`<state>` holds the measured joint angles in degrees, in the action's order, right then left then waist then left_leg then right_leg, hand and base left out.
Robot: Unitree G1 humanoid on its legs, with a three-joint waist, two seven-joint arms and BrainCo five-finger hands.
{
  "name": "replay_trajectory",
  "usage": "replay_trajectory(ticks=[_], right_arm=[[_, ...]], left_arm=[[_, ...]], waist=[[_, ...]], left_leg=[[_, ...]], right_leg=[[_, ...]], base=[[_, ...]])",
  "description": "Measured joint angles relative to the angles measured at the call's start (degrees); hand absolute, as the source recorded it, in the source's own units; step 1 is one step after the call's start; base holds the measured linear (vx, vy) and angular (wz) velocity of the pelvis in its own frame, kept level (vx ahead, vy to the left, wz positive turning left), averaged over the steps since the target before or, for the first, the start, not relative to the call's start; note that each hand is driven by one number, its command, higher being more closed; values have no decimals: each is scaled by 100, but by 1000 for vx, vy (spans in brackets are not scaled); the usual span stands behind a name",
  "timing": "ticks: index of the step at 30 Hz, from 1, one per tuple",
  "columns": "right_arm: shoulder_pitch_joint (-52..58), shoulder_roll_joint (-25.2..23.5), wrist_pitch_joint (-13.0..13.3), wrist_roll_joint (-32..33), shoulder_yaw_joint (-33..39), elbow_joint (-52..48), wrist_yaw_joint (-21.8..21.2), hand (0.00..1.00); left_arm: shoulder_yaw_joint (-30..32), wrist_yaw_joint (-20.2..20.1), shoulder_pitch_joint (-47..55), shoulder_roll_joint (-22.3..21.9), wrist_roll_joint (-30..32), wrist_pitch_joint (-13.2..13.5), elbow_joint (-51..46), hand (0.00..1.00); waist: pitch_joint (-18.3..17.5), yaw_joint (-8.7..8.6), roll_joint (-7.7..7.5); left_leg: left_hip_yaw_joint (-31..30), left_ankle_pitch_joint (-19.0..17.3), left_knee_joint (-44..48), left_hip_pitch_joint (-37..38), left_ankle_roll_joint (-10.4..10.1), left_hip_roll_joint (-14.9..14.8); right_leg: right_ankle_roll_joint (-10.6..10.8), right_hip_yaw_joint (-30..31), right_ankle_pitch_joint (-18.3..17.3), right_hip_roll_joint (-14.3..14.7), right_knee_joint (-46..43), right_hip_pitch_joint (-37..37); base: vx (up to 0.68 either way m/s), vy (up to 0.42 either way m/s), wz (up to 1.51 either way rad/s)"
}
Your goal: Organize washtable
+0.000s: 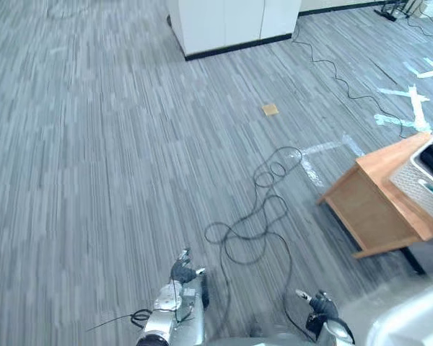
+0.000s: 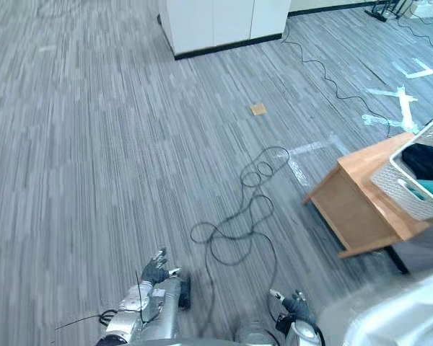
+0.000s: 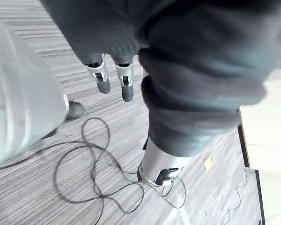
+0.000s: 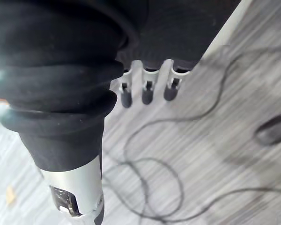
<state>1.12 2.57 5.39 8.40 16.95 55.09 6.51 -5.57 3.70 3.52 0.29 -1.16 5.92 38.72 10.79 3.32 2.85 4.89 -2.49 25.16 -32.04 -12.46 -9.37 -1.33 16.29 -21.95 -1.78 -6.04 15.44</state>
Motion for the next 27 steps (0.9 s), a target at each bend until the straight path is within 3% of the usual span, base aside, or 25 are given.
replay_trajectory(ticks=[1, 2, 3, 4, 5, 6, 7, 8, 9, 11, 12, 13, 14, 15, 16, 17, 18, 19, 20, 21, 22, 23, 25, 26, 27], right_arm=[[-35, -56, 10, -1, -28, 22, 2, 0], [-90, -145, 39, -2, -77, 43, -16, 0], [-143, -196, 37, -6, -154, 77, -19, 0], [-172, -239, 36, -15, -190, 96, -23, 0], [-193, -330, 57, -132, -219, 110, -30, 0], [-181, -365, 100, -231, -213, 160, -37, 0], [-172, -358, 103, -254, -198, 210, -60, 0], [-161, -363, 99, -255, -197, 224, -60, 0], [-79, -349, 85, -256, -188, 254, -63, 0], [288, -291, 42, -345, -60, 226, -57, 0], [431, -347, 52, -212, 119, 61, -92, 0], [497, -340, 75, -226, 315, -84, -98, 0], [515, -322, 73, -233, 399, -90, -101, 0], [628, -297, 48, -257, 600, -55, -89, 0], [783, -295, -28, -257, 789, 82, -50, 0], [857, -307, -76, -256, 804, 152, -34, 0], [936, -341, -188, -235, 826, 239, -24, 0], [973, -351, -237, -239, 934, 267, -26, 0], [1018, -364, -253, -237, 985, 267, -30, 0], [1007, -308, -251, -233, 1091, 177, -32, 0], [967, -293, -250, -227, 1161, 173, -32, 0], [922, -303, -259, -220, 1256, 136, -39, 0], [923, -280, -257, -199, 1217, 17, -44, 0], [824, -284, -247, -170, 1111, -11, -25, 0], [686, -172, -260, -221, 924, 105, 52, 0]], left_arm=[[-35, 7, 20, -20, -52, -16, 13, 0], [-30, 17, -68, 12, -101, -14, -10, 0], [58, 6, -86, 52, -170, 20, -27, 0], [113, 9, -60, 114, -170, 21, -11, 0], [131, 14, 43, 195, -170, 18, 6, 0], [122, 14, 115, 273, -171, 17, 9, 0], [141, 26, 140, 318, -185, 23, 35, 0], [150, 28, 131, 336, -198, 23, 68, 0], [207, 38, 79, 376, -230, 23, 286, 0], [235, 103, 89, 390, -274, 2, 611, 0], [245, 147, 89, 395, -279, -10, 693, 0], [299, 161, 54, 451, -337, -50, 698, 0], [297, 160, -7, 468, -359, -55, 714, 0], [315, 159, -185, 486, -413, -54, 819, 0], [384, 164, -327, 483, -448, -58, 936, 0], [402, 171, -336, 455, -454, -52, 933, 0], [488, 210, -357, 426, -462, -48, 973, 0], [653, 285, -369, 377, -464, -46, 1120, 0], [724, 319, -369, 307, -466, -47, 1223, 0], [905, 373, -371, 145, -475, -54, 1476, 0], [1008, 394, -334, 57, -473, -53, 1595, 0], [1206, 391, -291, -100, -467, -59, 1799, 0], [1695, 391, -113, -352, -454, -81, 2034, 0], [1874, 388, -38, -345, -464, -123, 2039, 0], [1967, 401, -31, -246, -468, -118, 2022, 0]], waist=[[-42, 13, -35], [-62, 28, -104], [-87, 84, -217], [-115, 68, -364], [-212, 65, -630], [-253, 27, -697], [-223, 12, -642], [-219, 4, -640], [-226, -100, -667], [-192, -270, -505], [-207, -294, -528], [-202, -428, -413], [-200, -509, -434], [-182, -633, -452], [-181, -641, -421], [-185, -642, -412], [-185, -693, -394], [-223, -775, -437], [-238, -791, -353], [-268, -762, -104], [-290, -756, -52], [-314, -764, -15], [-354, -762, 46], [-333, -716, 56], [-251, -590, 90]], left_leg=[[55, 241, 225, -8, 313, 25], [79, 10, 658, -58, 975, 160], [186, -235, 1014, 4, 1332, 200], [312, -303, 1051, 127, 1423, 289], [507, -429, 830, 544, 1595, 502], [536, -654, 490, 1082, 1682, 664], [439, -1003, 191, 1671, 1615, 740], [439, -1049, 162, 1766, 1632, 769], [405, -1184, -138, 2320, 1699, 942], [282, -1302, -879, 3309, 1760, 1084], [219, -1358, -1114, 3611, 1757, 1097], [-31, -1482, -1226, 3926, 1711, 1120], [-168, -1562, -1230, 4033, 1699, 1105], [-453, -1732, -1229, 4251, 1595, 1029], [-682, -1877, -1281, 4536, 1497, 870], [-727, -1933, -1387, 4692, 1472, 789], [-822, -1992, -1627, 4994, 1410, 625], [-935, -1987, -1696, 5243, 1406, 492], [-944, -1980, -1633, 5321, 1394, 387], [-937, -1764, -1347, 5327, 1150, 110], [-957, -1541, -1104, 5257, 1141, 40], [-939, -918, -412, 5025, 1108, 35], [-900, 901, 1032, 4349, 700, -72], [-698, 1477, 2224, 3794, 699, -314], [-218, 702, 3498, 3295, 1046, -632]], right_leg=[[5, 104, -3, -131, -82, 74], [148, 195, 195, -194, -571, -49], [438, 321, 539, -207, -1239, -222], [556, 384, 766, -244, -1607, -304], [1223, 539, 1451, -288, -2410, -546], [1759, 590, 2111, -164, -3209, -776], [1744, 476, 2183, 123, -4502, -1192], [1741, 398, 2182, 160, -4856, -1319], [1725, 6, 2119, 174, -5979, -1886], [1600, -813, 1676, 38, -6501, -2746], [1469, -1050, 1449, -10, -6375, -3161], [1164, -1260, 1164, -65, -5946, -3641], [1011, -1314, 1064, -94, -5570, -3824], [1006, -1292, 1005, -158, -4587, -4030], [863, -1287, 1193, -238, -3154, -4066], [808, -1287, 1393, -285, -2362, -4058], [805, -1379, 2055, -415, -1167, -4075], [820, -1462, 2411, -474, -753, -4079], [813, -1503, 2801, -429, -948, -4076], [628, -1635, 2604, -221, -1634, -4234], [588, -1688, 2362, -180, -1930, -4270], [458, -1843, 2054, -95, -2330, -4242], [248, -1939, 1923, 37, -2370, -3842], [53, -1909, 1783, 227, -2055, -3347], [-34, -1775, 1742, 456, -1689, -2684]], base=[[911, 640, -51], [820, 494, -15], [656, 391, -3], [829, 437, -5], [795, 371, 3], [1069, 484, -1], [582, 244, 4], [463, 189, 12], [518, 153, 20], [617, 158, 27], [538, 89, 40], [561, 61, 54], [625, -15, 113], [663, -93, 144], [703, -125, 136], [760, -185, 105], [813, -238, 86], [1013, -298, 74], [1063, -304, 35], [899, -250, 2], [715, -206, -2], [841, -274, 0], [903, -246, -12], [790, -126, -36], [778, -120, -43]])
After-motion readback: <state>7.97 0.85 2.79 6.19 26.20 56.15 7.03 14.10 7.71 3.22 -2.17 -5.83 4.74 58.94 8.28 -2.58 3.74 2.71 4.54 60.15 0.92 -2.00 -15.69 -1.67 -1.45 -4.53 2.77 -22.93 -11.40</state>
